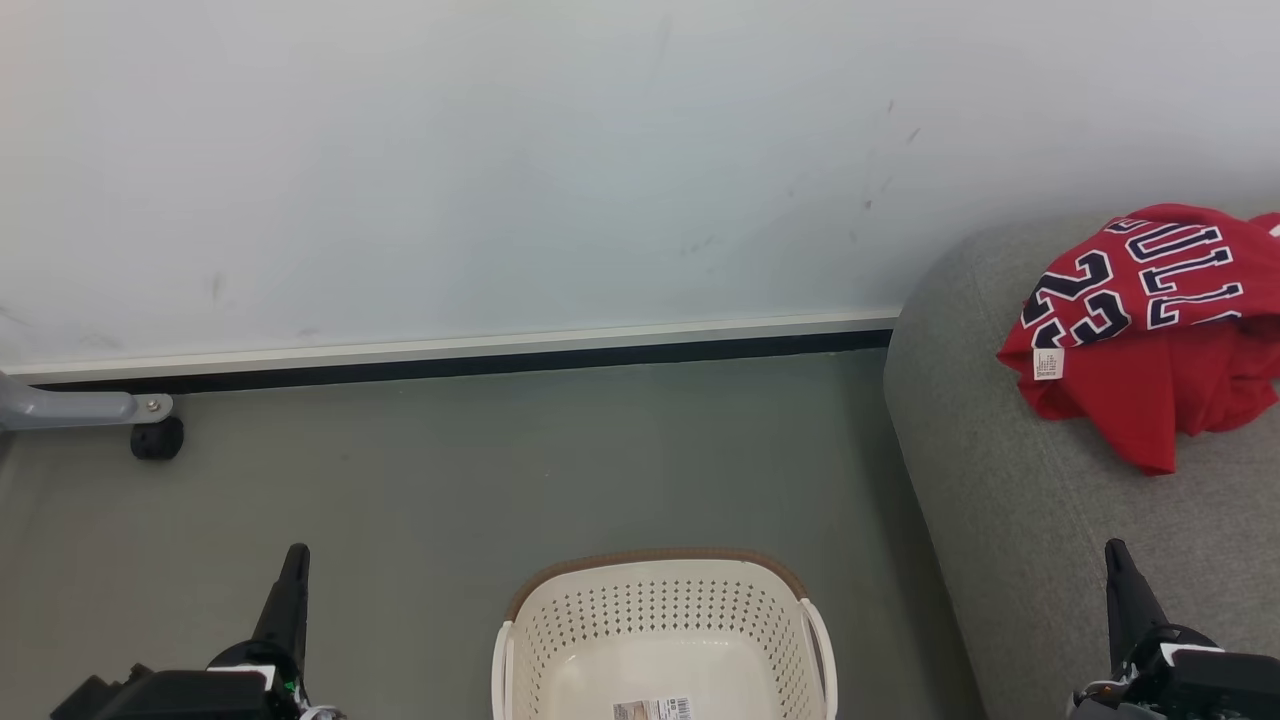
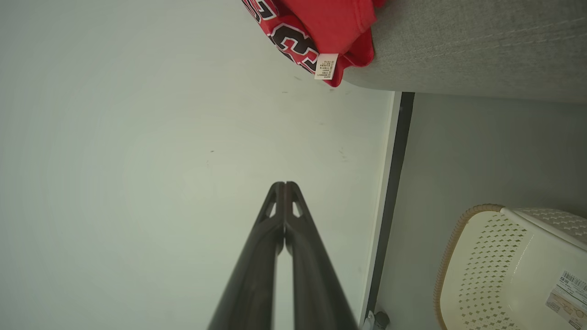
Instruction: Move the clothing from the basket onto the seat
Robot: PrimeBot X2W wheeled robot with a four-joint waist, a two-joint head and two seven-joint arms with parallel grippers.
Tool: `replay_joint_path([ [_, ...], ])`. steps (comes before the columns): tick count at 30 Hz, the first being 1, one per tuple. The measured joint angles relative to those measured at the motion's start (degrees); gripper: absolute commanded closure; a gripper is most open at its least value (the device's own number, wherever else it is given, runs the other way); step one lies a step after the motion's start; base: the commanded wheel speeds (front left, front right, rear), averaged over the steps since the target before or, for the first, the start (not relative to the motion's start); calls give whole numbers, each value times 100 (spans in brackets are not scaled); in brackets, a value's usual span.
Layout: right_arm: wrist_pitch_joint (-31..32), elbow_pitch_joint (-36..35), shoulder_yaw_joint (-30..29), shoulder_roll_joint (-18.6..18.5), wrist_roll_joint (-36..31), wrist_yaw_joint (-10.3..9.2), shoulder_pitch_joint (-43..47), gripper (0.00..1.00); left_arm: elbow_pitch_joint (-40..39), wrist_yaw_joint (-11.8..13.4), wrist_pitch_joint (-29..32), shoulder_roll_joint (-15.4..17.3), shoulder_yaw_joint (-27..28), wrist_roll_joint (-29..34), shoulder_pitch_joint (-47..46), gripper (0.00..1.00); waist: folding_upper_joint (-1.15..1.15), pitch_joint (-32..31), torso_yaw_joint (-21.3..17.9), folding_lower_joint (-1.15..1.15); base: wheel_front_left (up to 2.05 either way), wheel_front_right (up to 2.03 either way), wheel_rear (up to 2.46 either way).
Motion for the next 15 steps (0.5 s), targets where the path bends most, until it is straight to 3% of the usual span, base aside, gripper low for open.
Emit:
replay_joint_path([
  [15, 0, -1, 0, 0, 0, 0, 0, 100, 1, 0, 0, 0, 0, 0, 0, 100, 0, 0, 0, 0, 0, 0, 0],
])
